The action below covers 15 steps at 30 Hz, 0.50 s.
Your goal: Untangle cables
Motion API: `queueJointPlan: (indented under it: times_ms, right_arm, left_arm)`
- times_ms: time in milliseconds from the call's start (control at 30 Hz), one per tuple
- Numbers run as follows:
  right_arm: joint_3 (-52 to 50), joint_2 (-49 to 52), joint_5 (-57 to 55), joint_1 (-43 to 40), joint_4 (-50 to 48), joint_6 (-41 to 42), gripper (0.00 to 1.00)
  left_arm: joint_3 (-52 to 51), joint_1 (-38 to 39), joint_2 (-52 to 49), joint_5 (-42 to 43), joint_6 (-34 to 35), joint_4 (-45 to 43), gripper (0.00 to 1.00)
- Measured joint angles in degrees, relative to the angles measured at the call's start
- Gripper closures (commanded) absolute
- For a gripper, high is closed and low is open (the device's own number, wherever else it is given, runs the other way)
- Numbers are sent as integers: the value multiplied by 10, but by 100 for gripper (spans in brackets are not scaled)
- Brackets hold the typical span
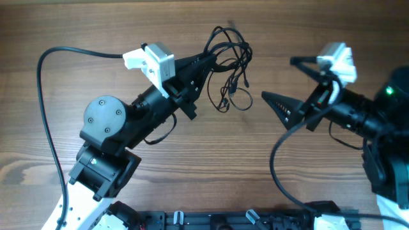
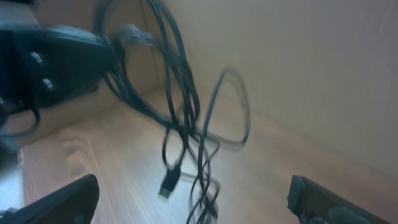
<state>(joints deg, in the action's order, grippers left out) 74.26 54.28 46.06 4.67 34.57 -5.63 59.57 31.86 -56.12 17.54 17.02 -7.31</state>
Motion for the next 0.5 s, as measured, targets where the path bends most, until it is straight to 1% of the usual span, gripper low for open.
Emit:
queueJointPlan:
  times_ms: [100,233,300,400,433,500]
  right_arm:
    - [0,-16,0,0,-44,9,2]
    - [0,-14,-4,0,-70,12,2]
    - [0,-14,-35,0,-84,25,2]
    - [0,-14,-55,0,-87,38,3]
    - [0,-14,-48,0,-83,34,2]
    - [0,-14,-6,0,-64,-3,2]
  left_arm:
    - [0,-1,-5,39,0,0,96]
    - [0,-1,-10,103,-5,0,96]
    - [0,-1,-13,143,-21,0,96]
    - [0,-1,-14,175,-32,0,96]
    - [0,-1,-14,181,-35,0,96]
    - [0,-1,-14,189,-38,0,96]
